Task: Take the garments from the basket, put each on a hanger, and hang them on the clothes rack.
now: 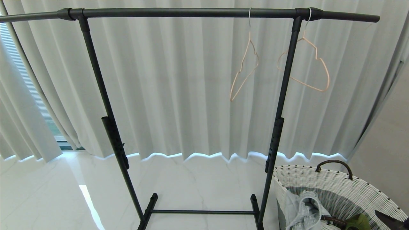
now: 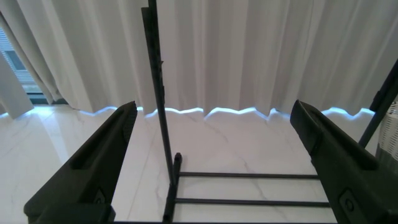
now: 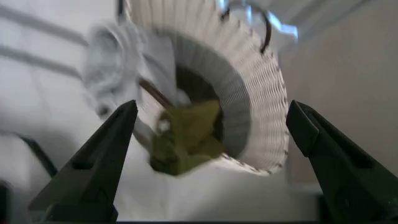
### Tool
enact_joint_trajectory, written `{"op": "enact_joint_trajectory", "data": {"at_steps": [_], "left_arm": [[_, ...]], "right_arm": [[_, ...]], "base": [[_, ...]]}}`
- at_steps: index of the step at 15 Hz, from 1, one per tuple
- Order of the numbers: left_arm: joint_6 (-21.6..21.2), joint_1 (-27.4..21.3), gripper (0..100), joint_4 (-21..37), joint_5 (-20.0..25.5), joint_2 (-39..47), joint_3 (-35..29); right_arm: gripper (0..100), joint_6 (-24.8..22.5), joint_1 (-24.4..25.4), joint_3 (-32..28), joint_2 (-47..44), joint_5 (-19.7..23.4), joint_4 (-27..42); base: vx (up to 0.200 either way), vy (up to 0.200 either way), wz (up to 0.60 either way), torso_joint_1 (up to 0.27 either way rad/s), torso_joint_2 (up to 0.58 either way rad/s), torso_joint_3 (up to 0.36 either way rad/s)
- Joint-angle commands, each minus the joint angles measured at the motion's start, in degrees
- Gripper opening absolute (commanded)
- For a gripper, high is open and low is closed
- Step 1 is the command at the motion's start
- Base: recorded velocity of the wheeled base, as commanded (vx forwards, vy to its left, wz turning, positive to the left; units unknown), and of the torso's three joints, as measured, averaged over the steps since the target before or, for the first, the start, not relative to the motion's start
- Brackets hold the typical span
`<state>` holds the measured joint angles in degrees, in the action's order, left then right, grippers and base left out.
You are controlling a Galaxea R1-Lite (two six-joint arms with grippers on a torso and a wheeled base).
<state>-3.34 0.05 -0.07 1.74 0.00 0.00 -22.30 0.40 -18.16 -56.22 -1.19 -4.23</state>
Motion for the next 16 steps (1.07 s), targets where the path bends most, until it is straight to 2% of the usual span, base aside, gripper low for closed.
{"op": "enact_joint_trajectory", "data": {"at_steps": [1, 2, 5, 8, 11, 16], "left_arm": [[0.0, 0.04, 100, -0.01, 0.01, 0.0, 0.0], [0.0, 0.04, 100, -0.01, 0.01, 0.0, 0.0], [0.0, 0.04, 100, -0.01, 0.01, 0.0, 0.0], [0.0, 0.04, 100, -0.01, 0.01, 0.0, 0.0], [0.0, 0.04, 100, -0.01, 0.01, 0.0, 0.0], [0.0, 0.04, 100, -0.01, 0.01, 0.0, 0.0]], "right_arm": [[100, -9.17, -5.59, -0.47, -21.82, -3.11, -5.53], [100, -11.72, -6.12, -0.21, -25.25, -3.11, -5.88], [100, -15.14, -6.12, 2.26, -32.11, -3.11, -9.31], [100, -15.5, -6.12, 5.86, -40.46, -3.11, -19.24], [100, -15.58, -6.12, 6.3, -47.66, -3.2, -28.11], [100, -15.58, -7.26, 5.42, -50.74, -3.38, -30.75]], "base": [[0.0, 0.0, 0.0, 0.0, 0.0, 0.0], [0.0, 0.0, 0.0, 0.0, 0.0, 0.0], [0.0, 0.0, 0.0, 0.0, 0.0, 0.0], [0.0, 0.0, 0.0, 0.0, 0.0, 0.0], [0.0, 0.0, 0.0, 0.0, 0.0, 0.0], [0.0, 0.0, 0.0, 0.0, 0.0, 0.0]]}}
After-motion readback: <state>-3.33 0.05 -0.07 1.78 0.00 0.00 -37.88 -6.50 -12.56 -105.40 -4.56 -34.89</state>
